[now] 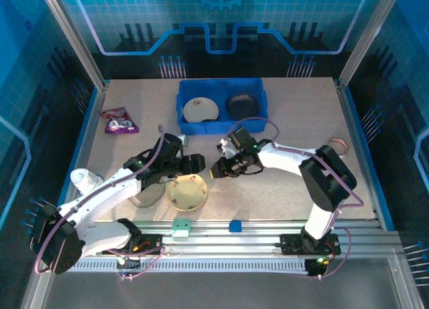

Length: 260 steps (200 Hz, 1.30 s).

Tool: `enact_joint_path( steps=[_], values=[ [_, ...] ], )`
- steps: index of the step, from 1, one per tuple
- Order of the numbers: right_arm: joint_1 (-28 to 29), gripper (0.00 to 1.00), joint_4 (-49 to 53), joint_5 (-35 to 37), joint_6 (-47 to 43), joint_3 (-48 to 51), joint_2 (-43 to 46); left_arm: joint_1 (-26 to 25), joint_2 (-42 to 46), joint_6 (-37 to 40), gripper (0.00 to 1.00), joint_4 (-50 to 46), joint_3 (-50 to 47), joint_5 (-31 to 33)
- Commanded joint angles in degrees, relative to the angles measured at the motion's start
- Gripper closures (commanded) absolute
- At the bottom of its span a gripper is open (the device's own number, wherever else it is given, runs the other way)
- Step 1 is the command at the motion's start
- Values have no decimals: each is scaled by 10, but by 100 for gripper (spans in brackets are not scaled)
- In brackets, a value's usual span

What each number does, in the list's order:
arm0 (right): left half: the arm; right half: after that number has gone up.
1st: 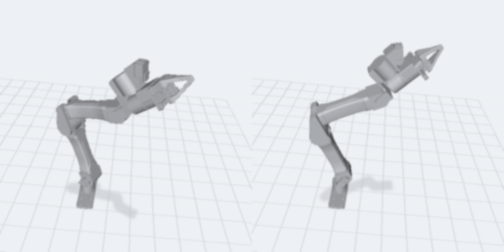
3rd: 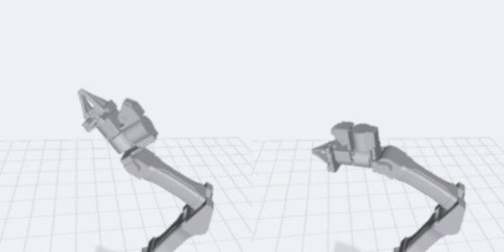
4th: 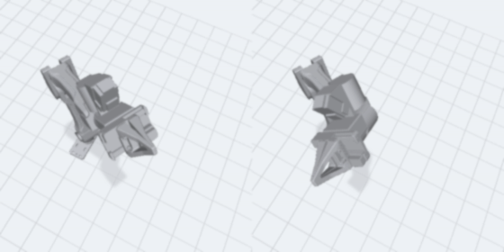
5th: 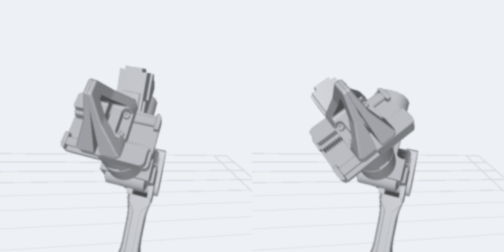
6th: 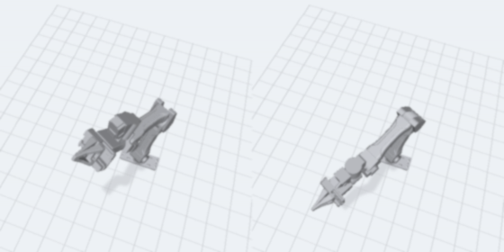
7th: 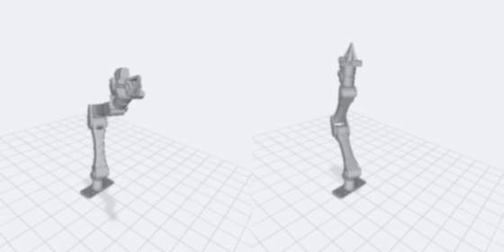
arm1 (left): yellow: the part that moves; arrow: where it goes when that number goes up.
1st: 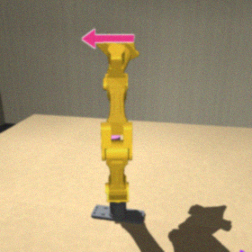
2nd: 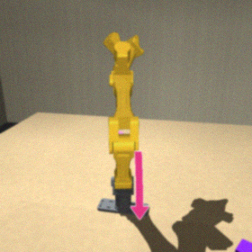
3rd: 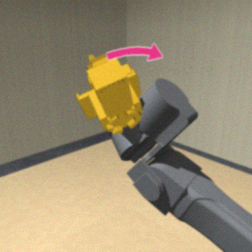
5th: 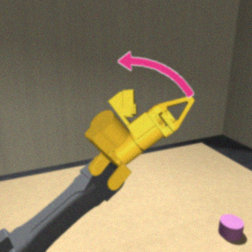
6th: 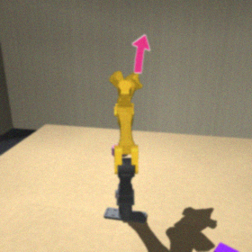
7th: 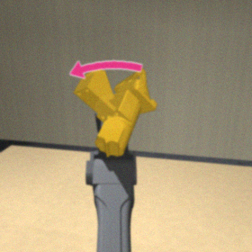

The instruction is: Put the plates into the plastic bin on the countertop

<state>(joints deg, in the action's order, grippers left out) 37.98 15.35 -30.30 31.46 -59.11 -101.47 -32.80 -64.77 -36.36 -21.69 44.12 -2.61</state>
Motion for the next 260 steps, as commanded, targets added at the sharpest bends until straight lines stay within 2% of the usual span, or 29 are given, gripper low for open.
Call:
enact_joint_path(
  steps=[1, 171, 260],
  values=[
    [15, 61, 3, -43, 0, -25, -25, 9, 21, -23, 25, 21, -15, -20],
    [36, 62, 77, -70, -36, -109, -140, 59, 57, -55, 25, 79, -105, -40],
    [52, 66, 103, -78, -51, -148, -180, 70, 60, -54, 25, 87, -120, -49]
  ],
)
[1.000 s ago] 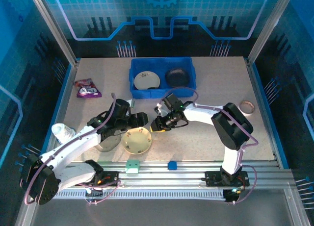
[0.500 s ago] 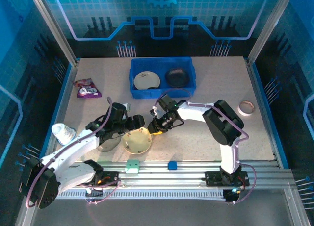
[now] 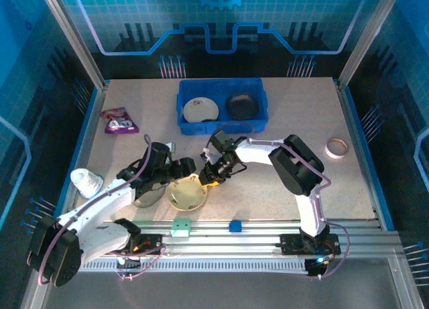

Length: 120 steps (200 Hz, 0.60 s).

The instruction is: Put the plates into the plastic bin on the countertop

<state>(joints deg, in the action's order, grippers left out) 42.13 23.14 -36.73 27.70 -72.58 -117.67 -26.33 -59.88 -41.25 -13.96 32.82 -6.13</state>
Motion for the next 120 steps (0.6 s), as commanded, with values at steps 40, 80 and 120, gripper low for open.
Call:
enact_joint_path(
  steps=[40, 80, 120],
  values=[
    [11, 71, 31, -12, -14, -19, -32, 9, 8, -2, 25, 10, -7, -15],
    [9, 76, 31, -13, -14, -18, -35, 12, 4, 1, 25, 9, -5, -15],
    [-1, 86, 13, -19, -4, -3, -35, 17, -4, 11, 25, -1, 6, -14]
  ],
)
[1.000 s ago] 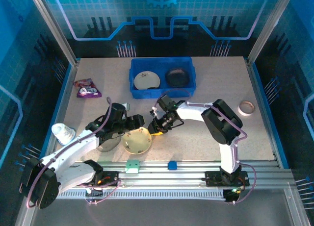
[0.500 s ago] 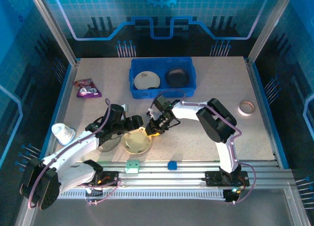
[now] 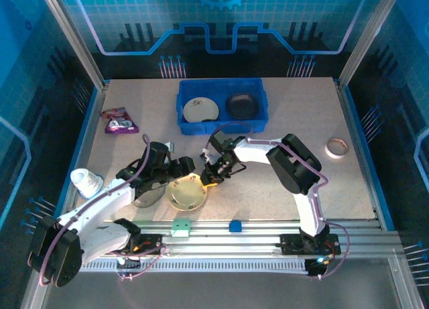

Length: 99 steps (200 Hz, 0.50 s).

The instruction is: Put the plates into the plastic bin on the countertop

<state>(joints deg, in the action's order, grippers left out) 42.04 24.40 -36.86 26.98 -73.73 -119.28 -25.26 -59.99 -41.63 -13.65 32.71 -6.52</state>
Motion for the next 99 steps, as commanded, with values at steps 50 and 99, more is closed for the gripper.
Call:
enact_joint_path(
  steps=[50, 99],
  values=[
    [-19, 100, -35, -13, 24, 41, 0, 25, -2, 33, 25, -18, 23, -11],
    [-37, 100, -63, 3, 45, 79, 49, 40, -3, 48, 25, -23, 37, -12]
  ],
)
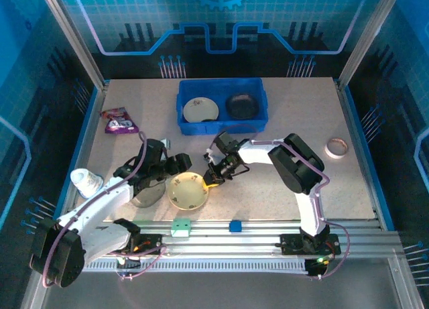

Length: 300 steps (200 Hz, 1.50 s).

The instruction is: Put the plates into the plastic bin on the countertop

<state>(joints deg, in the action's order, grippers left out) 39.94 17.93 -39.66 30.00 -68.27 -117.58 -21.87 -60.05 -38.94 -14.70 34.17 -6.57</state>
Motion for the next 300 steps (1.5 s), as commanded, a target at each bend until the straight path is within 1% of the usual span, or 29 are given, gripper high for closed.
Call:
enact_joint_path(
  steps=[1, 44, 76, 99, 120, 141, 157, 178, 196, 220, 230, 255, 270, 285, 300],
  values=[
    [-17, 100, 2, 32, 15, 25, 34, 7, -2, 22, 25, -13, 23, -11],
    [-36, 100, 54, 63, 3, 23, 100, 21, 9, 24, 24, -13, 17, -7],
    [-47, 100, 160, 141, -40, -41, 135, 30, 25, 30, 25, -37, 27, 10],
    [-52, 100, 238, 227, -69, -105, 152, 45, 52, 34, 24, -64, 41, 10],
    [-58, 100, 282, 294, -85, -158, 161, 54, 71, 44, 24, -97, 64, 7],
    [-66, 100, 307, 329, -92, -212, 164, 59, 79, 53, 24, -118, 87, 7],
    [-80, 100, 302, 324, -81, -246, 164, 61, 78, 51, 24, -113, 95, -3],
    [-100, 100, 278, 322, -71, -292, 156, 62, 69, 45, 24, -80, 90, -24],
    [-124, 100, 252, 317, -60, -337, 128, 64, 45, 37, 23, -50, 88, -53],
    [-155, 100, 235, 287, -31, -418, 63, 63, 21, 28, 23, -16, 85, -84],
    [-165, 100, 238, 275, -15, -455, 31, 63, 17, 28, 22, -10, 83, -87],
    [-174, 100, 256, 242, 22, -560, -60, 63, 12, 34, 15, -1, 82, -94],
    [-176, 100, 261, 235, 38, -608, -105, 63, 9, 35, 14, 6, 83, -97],
    [-176, 100, 253, 233, 56, -633, -133, 63, 3, 35, 13, 11, 84, -100],
    [-182, 100, 245, 216, 78, -659, -154, 63, -1, 32, 13, 17, 82, -103]
  ],
)
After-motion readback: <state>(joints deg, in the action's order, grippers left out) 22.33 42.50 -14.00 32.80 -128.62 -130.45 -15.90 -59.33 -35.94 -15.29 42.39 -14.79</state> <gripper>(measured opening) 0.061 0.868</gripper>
